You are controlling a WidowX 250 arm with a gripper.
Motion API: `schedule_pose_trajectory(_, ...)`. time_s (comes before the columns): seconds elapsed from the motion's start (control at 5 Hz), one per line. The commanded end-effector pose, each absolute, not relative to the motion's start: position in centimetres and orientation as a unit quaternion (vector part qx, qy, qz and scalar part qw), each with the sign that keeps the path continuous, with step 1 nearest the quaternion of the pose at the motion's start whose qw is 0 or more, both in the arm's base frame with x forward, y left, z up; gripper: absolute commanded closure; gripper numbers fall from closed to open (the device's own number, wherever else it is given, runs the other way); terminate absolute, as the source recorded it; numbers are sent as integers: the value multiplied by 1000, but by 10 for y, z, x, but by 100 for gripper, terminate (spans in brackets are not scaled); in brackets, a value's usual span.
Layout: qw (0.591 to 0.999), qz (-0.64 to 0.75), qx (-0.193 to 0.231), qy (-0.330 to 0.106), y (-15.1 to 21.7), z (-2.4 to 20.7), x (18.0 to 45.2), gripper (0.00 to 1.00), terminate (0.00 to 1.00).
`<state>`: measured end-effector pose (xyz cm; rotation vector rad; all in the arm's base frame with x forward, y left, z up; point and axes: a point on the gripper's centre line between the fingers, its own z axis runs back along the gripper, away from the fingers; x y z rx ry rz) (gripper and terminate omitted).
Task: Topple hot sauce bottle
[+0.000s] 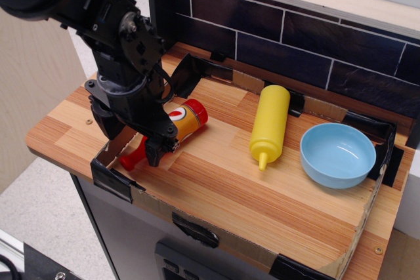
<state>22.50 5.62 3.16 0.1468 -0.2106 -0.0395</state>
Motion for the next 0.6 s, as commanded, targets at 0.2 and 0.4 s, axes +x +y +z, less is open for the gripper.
schedule_pose_trajectory(0.2, 992, -3, 55, -116, 50, 77, 238, 0, 0)
schedule_pose_trajectory(0.4, 992, -3, 55, -116, 50, 77, 238, 0, 0)
